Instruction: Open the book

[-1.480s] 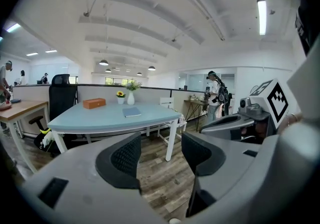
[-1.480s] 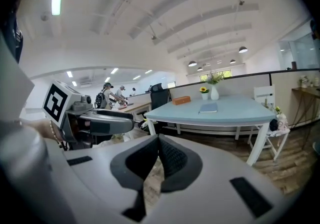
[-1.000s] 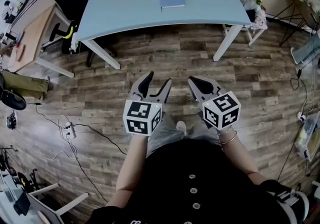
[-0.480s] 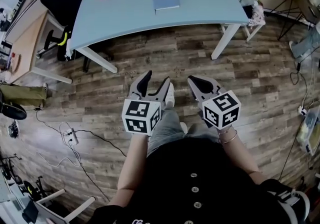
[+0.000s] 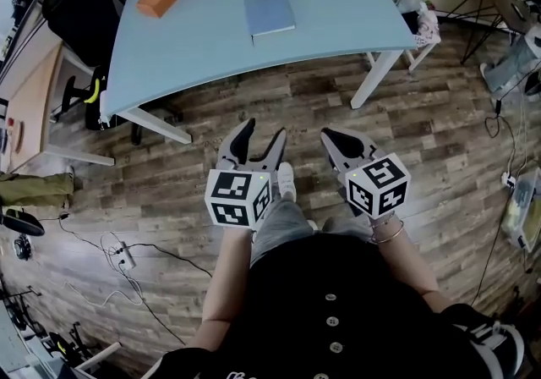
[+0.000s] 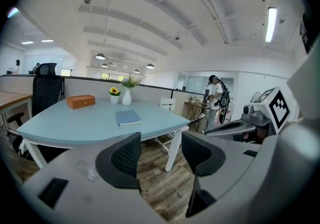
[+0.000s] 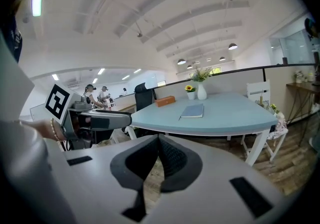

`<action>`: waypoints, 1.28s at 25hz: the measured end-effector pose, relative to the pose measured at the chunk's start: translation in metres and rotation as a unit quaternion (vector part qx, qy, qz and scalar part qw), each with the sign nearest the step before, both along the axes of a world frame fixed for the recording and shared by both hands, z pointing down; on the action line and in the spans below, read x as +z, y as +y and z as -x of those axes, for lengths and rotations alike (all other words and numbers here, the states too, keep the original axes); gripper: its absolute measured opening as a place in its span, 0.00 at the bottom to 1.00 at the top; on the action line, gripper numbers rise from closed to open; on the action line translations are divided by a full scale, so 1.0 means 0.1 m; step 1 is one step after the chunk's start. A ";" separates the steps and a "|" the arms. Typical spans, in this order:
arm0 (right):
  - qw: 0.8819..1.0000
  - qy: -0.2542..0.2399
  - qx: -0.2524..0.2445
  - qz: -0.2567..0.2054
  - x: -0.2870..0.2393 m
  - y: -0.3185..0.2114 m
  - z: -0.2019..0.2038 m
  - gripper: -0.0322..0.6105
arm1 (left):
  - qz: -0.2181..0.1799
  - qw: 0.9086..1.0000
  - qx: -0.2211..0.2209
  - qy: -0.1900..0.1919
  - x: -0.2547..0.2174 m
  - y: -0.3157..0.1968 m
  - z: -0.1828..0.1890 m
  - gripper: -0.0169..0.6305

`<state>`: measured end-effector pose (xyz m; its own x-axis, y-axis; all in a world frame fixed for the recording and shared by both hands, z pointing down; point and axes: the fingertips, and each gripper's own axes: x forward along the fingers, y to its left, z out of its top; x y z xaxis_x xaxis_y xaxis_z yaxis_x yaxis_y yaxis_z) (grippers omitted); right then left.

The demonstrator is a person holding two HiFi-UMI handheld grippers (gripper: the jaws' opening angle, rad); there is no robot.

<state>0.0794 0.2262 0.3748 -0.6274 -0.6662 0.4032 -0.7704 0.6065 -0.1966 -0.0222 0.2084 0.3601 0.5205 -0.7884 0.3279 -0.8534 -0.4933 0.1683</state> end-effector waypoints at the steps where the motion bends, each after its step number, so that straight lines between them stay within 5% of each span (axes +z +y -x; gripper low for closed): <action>1: 1.000 0.002 -0.001 0.000 0.00 -0.07 0.02 0.05 | 0.000 1.000 0.005 0.002 0.00 -0.07 0.00 0.39; 21: 1.000 0.018 0.020 -0.012 -0.10 -1.58 0.50 0.05 | -0.028 0.998 0.064 0.002 -0.21 -1.63 0.28 0.39; 32: 0.999 0.026 0.035 -0.002 -0.01 -1.79 0.54 0.05 | -0.017 0.997 0.077 -0.002 -0.12 -1.88 0.39 0.39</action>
<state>0.0253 0.0471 0.3741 -0.5569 -0.7099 0.4312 -0.8203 0.5514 -0.1517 -0.0616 0.0203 0.3481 0.6354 -0.7096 0.3045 -0.7673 -0.6246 0.1453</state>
